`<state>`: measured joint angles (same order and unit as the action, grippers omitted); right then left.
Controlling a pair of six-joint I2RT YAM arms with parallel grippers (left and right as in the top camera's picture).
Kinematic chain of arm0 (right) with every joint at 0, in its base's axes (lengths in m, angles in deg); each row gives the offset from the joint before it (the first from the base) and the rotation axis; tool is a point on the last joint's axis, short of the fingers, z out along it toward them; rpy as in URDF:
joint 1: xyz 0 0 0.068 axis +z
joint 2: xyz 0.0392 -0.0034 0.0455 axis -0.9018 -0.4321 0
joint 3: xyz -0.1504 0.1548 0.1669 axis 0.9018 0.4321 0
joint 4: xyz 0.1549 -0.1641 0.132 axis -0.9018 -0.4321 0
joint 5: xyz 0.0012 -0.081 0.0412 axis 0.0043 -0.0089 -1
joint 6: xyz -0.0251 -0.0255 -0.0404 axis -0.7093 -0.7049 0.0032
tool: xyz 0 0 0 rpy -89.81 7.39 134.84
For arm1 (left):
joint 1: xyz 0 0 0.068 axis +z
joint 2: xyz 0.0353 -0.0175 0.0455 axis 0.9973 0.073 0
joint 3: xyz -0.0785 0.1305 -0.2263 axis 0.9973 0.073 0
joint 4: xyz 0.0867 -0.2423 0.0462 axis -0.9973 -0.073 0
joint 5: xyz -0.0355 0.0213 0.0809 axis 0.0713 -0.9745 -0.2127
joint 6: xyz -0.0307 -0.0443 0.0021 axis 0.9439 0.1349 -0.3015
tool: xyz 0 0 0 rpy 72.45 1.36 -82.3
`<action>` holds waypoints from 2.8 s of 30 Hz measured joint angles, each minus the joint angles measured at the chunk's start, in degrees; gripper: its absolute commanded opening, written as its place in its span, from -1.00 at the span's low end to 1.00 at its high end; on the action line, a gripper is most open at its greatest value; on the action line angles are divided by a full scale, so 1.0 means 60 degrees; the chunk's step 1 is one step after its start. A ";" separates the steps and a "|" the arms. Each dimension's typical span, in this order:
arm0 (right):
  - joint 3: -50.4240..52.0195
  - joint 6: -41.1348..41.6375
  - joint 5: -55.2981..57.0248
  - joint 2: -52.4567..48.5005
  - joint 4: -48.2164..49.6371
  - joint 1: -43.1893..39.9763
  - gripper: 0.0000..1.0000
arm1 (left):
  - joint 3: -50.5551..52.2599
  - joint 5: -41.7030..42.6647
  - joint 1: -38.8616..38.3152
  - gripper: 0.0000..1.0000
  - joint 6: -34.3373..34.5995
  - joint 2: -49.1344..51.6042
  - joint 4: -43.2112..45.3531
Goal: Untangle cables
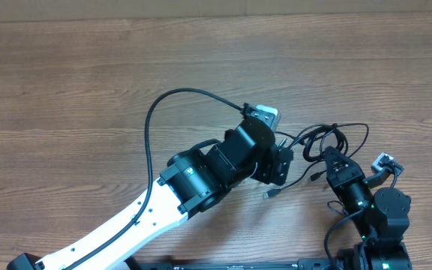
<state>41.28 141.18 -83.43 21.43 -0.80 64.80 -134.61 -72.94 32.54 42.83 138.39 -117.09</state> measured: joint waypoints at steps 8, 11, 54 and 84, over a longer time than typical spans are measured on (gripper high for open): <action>0.0000 0.0040 0.0361 0.0000 -0.0419 0.0000 -0.92 | 0.0000 0.0142 0.0000 0.33 -0.2331 0.0000 0.0029; 0.0000 0.0040 0.0463 0.0000 -0.0444 0.0000 -0.92 | 0.0000 0.0648 0.0000 0.37 -0.3446 -0.0007 0.0131; 0.0000 0.0244 -0.0641 0.0000 0.0557 0.0000 -0.93 | 0.0000 0.6043 0.0000 0.60 -0.6298 0.1075 0.1013; 0.0000 0.0324 -0.0918 0.0000 0.0612 0.0000 -0.92 | 0.0000 0.2532 0.0000 0.54 -0.3563 0.1490 0.2335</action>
<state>41.28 143.13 -88.94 21.43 2.87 64.80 -134.61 -57.75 32.54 21.46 147.33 -103.08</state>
